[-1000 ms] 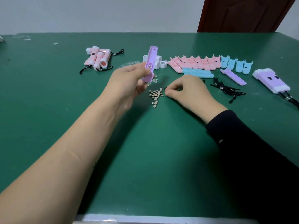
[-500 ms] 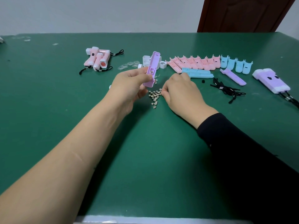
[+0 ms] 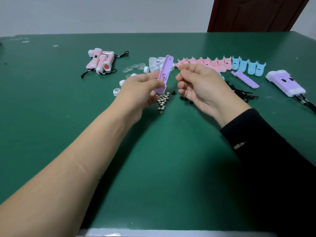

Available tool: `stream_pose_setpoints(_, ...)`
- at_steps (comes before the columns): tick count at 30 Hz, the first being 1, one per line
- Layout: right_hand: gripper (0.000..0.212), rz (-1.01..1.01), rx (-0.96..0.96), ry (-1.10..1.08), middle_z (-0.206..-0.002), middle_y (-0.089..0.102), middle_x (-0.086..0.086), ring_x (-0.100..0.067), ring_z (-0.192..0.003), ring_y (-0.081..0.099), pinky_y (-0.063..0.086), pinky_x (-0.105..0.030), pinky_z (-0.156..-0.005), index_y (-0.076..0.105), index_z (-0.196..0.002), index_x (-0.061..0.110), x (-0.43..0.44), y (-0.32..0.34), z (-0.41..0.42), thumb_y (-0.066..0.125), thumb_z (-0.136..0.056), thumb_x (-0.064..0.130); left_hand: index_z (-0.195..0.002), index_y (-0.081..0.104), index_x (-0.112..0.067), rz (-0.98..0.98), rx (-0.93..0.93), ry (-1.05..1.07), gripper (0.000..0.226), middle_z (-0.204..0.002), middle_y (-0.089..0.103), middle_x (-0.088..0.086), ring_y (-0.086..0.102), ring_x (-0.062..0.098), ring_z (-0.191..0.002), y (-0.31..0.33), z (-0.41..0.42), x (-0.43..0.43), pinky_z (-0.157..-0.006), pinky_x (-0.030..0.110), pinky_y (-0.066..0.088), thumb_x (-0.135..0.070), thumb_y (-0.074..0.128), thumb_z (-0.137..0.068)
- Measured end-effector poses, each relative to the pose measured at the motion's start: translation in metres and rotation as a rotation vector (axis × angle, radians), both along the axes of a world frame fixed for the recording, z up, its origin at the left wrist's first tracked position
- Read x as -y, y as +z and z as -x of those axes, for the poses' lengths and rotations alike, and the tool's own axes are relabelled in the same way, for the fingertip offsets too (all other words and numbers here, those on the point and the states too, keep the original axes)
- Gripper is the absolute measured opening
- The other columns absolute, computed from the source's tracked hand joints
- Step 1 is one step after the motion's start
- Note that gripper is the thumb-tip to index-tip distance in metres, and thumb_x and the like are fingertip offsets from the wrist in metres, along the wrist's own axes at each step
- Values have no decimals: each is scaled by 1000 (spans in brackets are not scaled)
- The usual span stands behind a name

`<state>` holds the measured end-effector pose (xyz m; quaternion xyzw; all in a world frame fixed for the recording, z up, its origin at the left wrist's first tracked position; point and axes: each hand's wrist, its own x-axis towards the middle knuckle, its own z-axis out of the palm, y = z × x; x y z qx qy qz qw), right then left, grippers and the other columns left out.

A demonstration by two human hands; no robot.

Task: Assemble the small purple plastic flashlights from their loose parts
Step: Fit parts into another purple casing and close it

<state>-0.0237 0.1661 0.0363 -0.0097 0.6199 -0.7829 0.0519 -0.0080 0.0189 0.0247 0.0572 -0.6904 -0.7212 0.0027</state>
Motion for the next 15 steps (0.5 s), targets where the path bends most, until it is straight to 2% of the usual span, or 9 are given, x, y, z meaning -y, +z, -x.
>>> stream_pose_setpoints(3,12,65,15,28,-63,63,0,-5,-50,53,50,-16,-52,62,-89,7,0,3,-4,53,-96,4,-100,72,-18,10,1,-19,17,-83,72,2,58,5,-61,-1,0,-1,-58,15,46,-8,63,-90)
stream_pose_setpoints(6,6,98,21,40,-67,68,-3,-4,-52,58,53,-16,-57,64,-92,2,-2,4,-6,58,-93,3,-102,73,-16,1,-2,-29,17,-84,72,3,58,6,-60,0,-1,-1,-57,15,46,-8,63,-90)
stream_pose_setpoints(11,7,-88,-110,-32,-75,72,0,-4,-56,62,51,-15,-55,64,-98,7,-3,4,-5,59,-93,6,-103,73,-14,-11,-2,-46,18,-85,70,5,56,6,-58,2,-2,-4,-57,15,45,-7,64,-89)
stream_pose_setpoints(15,7,-265,-231,-113,-73,71,3,-5,-53,59,48,-17,-52,64,-88,13,0,3,-6,60,-93,9,-101,73,-15,-21,-5,-58,18,-80,69,3,55,9,-60,4,-5,-6,-56,15,45,-6,63,-90)
